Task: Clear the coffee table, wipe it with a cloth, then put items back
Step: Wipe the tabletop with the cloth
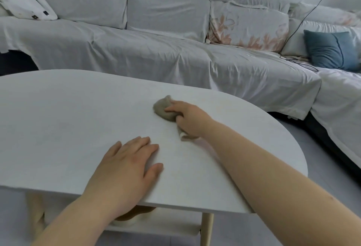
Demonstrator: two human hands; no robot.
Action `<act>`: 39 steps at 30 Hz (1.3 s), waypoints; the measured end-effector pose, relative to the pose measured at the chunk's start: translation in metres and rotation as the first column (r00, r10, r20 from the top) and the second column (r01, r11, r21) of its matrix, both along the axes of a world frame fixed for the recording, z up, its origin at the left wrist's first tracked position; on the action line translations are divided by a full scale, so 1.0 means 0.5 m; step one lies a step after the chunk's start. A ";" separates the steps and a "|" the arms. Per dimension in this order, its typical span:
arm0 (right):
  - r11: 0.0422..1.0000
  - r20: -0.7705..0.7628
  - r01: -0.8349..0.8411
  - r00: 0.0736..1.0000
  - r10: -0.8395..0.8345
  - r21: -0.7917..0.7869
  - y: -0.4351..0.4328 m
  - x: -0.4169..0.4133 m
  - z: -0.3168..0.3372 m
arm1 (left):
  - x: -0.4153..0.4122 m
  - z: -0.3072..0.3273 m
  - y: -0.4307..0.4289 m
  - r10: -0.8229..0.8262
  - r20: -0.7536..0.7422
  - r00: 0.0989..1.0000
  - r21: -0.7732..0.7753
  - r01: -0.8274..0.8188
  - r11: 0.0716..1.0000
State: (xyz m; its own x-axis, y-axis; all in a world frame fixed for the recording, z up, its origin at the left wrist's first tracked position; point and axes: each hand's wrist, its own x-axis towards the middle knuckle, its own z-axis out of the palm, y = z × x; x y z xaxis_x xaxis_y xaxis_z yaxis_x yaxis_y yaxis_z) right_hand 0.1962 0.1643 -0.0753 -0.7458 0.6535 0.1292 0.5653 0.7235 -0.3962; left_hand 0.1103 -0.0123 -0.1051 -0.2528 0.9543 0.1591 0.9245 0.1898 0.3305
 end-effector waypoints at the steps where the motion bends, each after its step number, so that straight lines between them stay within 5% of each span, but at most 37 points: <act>1: 0.999 0.013 0.047 0.999 -0.047 -0.004 0.012 0.013 0.008 | 0.000 0.000 -0.001 -0.001 -0.002 1.000 0.001 0.001 1.000; 14: 0.850 0.027 0.527 0.850 -0.526 -0.003 -0.057 0.381 -0.008 | -0.003 -0.002 -0.006 -0.018 0.009 1.000 -0.017 0.018 1.000; 30: 0.859 -0.001 0.512 0.859 -0.512 0.015 -0.073 0.389 -0.012 | -0.006 -0.002 -0.012 -0.019 0.004 1.000 0.012 0.019 1.000; 32: 0.846 -0.109 0.531 0.844 -0.525 0.041 -0.076 0.391 -0.016 | -0.002 0.002 -0.014 -0.026 -0.007 1.000 0.013 0.026 1.000; 36: 0.841 -0.679 0.537 0.642 -0.356 0.067 -0.149 0.369 -0.039 | 0.008 0.002 -0.047 -0.018 0.075 0.997 0.174 0.005 0.985; 39: 0.906 -0.706 0.312 0.708 -0.021 0.286 -0.239 0.334 -0.072 | 0.015 -0.022 -0.103 -0.056 0.052 0.997 0.450 0.027 0.893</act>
State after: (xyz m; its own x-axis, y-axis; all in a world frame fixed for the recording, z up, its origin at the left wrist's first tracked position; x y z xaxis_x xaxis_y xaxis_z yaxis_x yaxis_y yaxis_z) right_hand 0.3633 0.0448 -0.1113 -0.2421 0.5532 0.7971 0.3748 0.8111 -0.4490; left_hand 0.1176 -0.0637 -0.1159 -0.2379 0.7951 0.5578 0.9034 -0.0299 0.4279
